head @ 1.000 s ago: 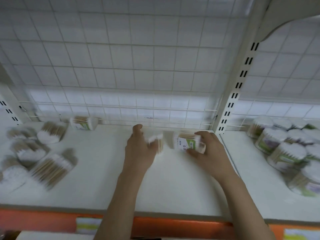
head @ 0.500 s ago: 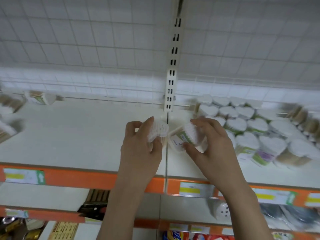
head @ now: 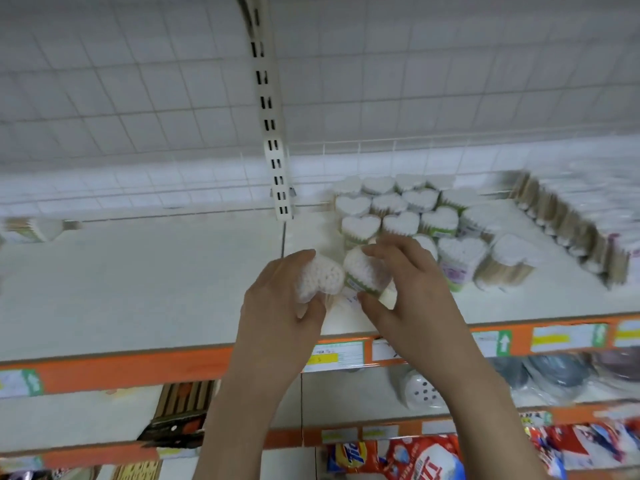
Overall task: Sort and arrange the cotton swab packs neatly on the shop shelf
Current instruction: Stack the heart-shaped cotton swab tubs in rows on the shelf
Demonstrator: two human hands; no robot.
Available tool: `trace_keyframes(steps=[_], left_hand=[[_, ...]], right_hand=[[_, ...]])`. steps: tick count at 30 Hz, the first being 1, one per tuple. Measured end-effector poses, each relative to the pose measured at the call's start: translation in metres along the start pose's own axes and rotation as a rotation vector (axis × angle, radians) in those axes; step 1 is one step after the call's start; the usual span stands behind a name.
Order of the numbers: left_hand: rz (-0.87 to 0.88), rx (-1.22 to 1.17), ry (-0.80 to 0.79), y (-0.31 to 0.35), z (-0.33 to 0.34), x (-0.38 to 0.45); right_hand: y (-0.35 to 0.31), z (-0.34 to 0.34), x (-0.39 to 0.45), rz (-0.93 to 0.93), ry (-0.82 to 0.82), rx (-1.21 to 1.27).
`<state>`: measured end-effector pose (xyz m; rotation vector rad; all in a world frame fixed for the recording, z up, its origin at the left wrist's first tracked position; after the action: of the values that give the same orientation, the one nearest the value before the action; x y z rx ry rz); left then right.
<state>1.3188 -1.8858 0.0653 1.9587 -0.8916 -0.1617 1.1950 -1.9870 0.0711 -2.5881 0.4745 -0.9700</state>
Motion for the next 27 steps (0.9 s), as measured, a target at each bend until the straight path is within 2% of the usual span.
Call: trace_keyframes(steps=[8, 19, 27], left_hand=[[0.003, 0.08, -0.132, 0.004, 0.033, -0.005], [0.076, 0.134, -0.172, 0.02, 0.055, -0.01], [0.121, 0.162, -0.154, 0.071, 0.122, -0.017]], right_hand=[[0.013, -0.015, -0.018, 0.071, -0.036, -0.092], [0.032, -0.031, -0.036, 0.081, -0.096, -0.142], [0.089, -0.09, -0.054, 0.102, -0.12, -0.194]])
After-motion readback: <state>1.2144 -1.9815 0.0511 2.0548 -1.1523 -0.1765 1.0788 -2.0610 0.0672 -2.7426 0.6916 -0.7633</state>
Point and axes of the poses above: each hand's wrist, its own x-axis towards the middle knuckle, its own z-axis out of the palm, y = z × x, the point moved 4 cm from there along x, towards the middle knuckle, and after that the axes turned 14 degrees about -z, right-handed, at the moved point
